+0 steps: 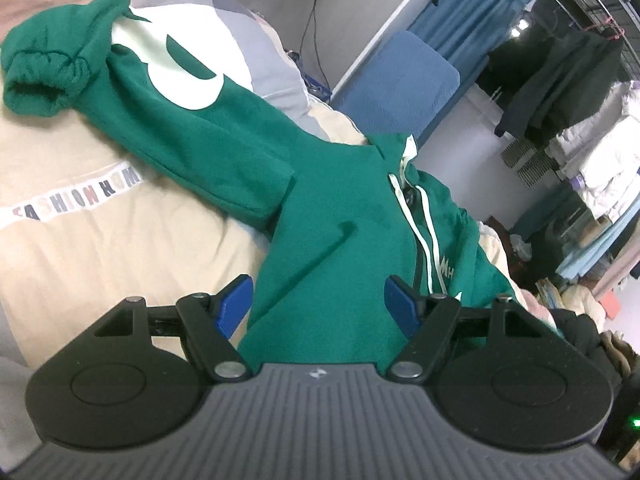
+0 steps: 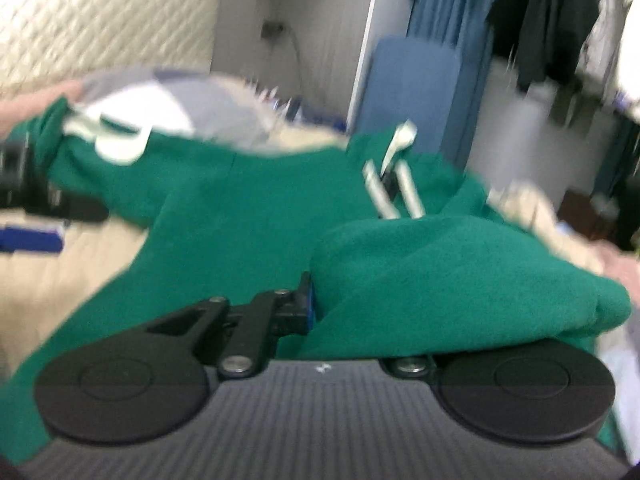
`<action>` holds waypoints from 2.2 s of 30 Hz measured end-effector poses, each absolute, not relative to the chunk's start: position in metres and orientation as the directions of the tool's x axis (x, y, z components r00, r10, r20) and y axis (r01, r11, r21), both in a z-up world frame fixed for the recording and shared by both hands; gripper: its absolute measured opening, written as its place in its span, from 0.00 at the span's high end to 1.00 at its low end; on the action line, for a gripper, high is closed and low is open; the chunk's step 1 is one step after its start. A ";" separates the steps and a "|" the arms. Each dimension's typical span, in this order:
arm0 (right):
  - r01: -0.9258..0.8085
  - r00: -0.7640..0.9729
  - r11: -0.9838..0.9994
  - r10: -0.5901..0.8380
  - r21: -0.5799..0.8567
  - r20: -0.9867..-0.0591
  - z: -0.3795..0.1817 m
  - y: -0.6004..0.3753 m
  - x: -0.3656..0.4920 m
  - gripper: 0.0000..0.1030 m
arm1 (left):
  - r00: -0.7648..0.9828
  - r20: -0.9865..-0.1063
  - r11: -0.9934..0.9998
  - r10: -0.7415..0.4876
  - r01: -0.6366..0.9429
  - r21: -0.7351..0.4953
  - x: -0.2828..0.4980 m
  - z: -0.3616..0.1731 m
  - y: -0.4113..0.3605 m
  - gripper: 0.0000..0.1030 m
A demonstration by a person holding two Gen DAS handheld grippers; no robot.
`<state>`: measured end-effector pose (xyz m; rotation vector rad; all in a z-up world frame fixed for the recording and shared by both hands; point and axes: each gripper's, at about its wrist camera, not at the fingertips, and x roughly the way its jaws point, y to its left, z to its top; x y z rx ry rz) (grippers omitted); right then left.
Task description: Fold large clothes
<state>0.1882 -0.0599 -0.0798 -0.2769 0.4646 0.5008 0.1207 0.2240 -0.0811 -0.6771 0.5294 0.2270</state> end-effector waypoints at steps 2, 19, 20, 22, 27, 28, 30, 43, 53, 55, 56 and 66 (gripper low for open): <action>-0.544 0.729 0.834 0.417 -0.089 -0.543 -0.086 -0.064 0.190 0.72 | 0.843 -0.538 0.767 0.021 -0.358 -0.532 0.123 -0.082 0.222 0.26; -0.658 0.479 0.708 0.657 0.258 -0.582 -0.048 -0.155 0.128 0.25 | 0.850 -0.524 0.813 -0.065 -0.259 -0.522 0.128 -0.076 0.182 0.26; -0.655 0.495 0.708 0.666 0.264 -0.558 -0.044 -0.163 0.131 0.25 | 0.847 -0.527 0.819 -0.069 -0.253 -0.515 0.129 -0.076 0.178 0.26; -0.621 0.524 0.718 0.679 0.314 -0.514 -0.039 -0.179 0.143 0.25 | 0.843 -0.532 0.830 -0.084 -0.236 -0.505 0.131 -0.077 0.170 0.26; -0.464 0.616 0.776 0.630 0.428 -0.473 -0.045 -0.205 0.198 0.25 | 0.839 -0.527 0.843 -0.135 -0.183 -0.506 0.139 -0.080 0.153 0.26; -0.429 0.628 0.789 0.610 0.439 -0.483 -0.049 -0.206 0.212 0.25 | 0.838 -0.526 0.845 -0.144 -0.173 -0.507 0.141 -0.081 0.150 0.25; -0.336 0.639 0.816 0.564 0.469 -0.523 -0.062 -0.207 0.247 0.25 | 0.836 -0.527 0.851 -0.154 -0.159 -0.501 0.147 -0.085 0.145 0.25; -0.244 0.686 0.820 0.523 0.518 -0.506 -0.088 -0.222 0.305 0.92 | 0.824 -0.520 0.821 -0.222 -0.130 -0.556 0.173 -0.109 0.146 0.25; 0.006 0.727 0.880 0.322 0.474 -0.607 -0.092 -0.307 0.312 0.93 | 0.773 -0.482 0.785 -0.414 0.035 -0.619 0.182 -0.120 0.112 0.26; 0.034 0.702 0.860 0.342 0.509 -0.625 -0.105 -0.317 0.317 0.93 | 0.745 -0.485 0.764 -0.458 0.051 -0.643 0.185 -0.125 0.104 0.26; 0.038 0.698 0.851 0.353 0.523 -0.624 -0.108 -0.319 0.318 0.93 | 0.728 -0.474 0.724 -0.495 0.045 -0.688 0.187 -0.130 0.102 0.26; -0.016 0.701 0.858 0.375 0.513 -0.606 -0.098 -0.310 0.314 0.93 | 0.593 -0.379 0.445 -0.710 -0.039 -0.895 0.205 -0.183 0.055 0.28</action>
